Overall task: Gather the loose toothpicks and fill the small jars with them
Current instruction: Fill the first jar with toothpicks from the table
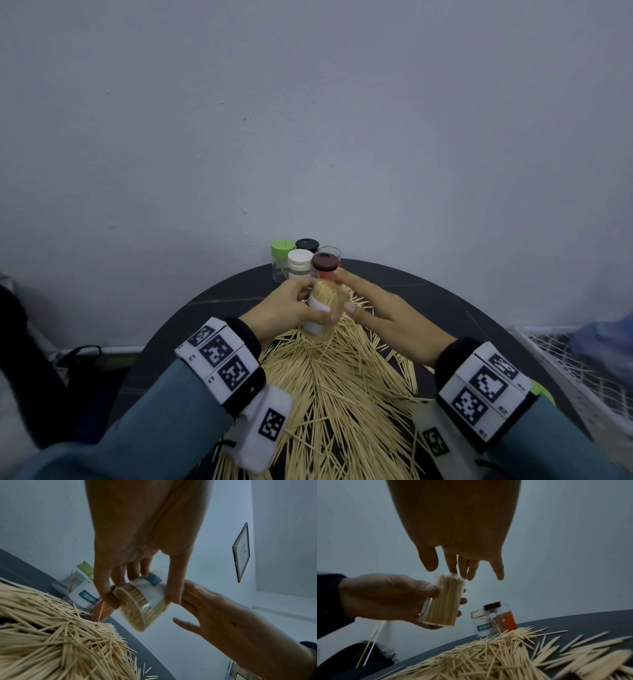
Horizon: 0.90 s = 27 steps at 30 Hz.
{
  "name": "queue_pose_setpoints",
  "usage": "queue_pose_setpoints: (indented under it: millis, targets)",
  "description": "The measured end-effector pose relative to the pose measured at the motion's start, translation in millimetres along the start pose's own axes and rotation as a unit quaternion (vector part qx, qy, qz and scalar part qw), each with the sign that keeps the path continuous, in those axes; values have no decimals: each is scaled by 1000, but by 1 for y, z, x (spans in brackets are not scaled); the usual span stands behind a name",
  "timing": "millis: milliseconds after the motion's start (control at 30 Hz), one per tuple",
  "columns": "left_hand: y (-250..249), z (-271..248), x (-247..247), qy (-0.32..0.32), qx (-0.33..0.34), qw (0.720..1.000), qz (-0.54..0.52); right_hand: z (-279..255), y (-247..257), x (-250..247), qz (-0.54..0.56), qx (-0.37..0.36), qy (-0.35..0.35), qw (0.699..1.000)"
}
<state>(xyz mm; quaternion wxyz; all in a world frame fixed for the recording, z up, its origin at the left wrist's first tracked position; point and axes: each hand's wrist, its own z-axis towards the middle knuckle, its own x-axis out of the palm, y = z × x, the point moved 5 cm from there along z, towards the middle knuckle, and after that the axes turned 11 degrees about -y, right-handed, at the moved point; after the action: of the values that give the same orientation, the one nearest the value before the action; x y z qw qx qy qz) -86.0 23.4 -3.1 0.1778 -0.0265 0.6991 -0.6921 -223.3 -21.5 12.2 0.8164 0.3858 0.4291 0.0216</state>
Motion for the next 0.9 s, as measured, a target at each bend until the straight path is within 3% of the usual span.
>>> queue_pose_setpoints:
  millis: [167, 300, 400, 467, 700, 767, 900]
  targets:
    - [-4, -1, 3, 2, 5, 1000, -11, -15, -15, -31, -61, 41, -27, 997]
    - [-8, -3, 5, 9, 6, 1000, -23, -36, -37, -39, -235, 117, 104, 959]
    - [-10, -5, 8, 13, 7, 1000, -22, -58, -50, -34, -299, 180, 199, 916]
    - [-10, -7, 9, 15, 5, 1000, -21, -69, -57, -31, -328, 211, 226, 893]
    - [-10, -8, 10, 10, 7, 1000, -16, -92, -71, -39, -394, 299, 195, 847]
    - [-10, -8, 12, 14, 9, 1000, -10, -94, -69, -36, -392, 295, 199, 848]
    - [-10, -10, 15, 21, 12, 1000, 2, -87, -61, -24, -345, 239, 175, 890]
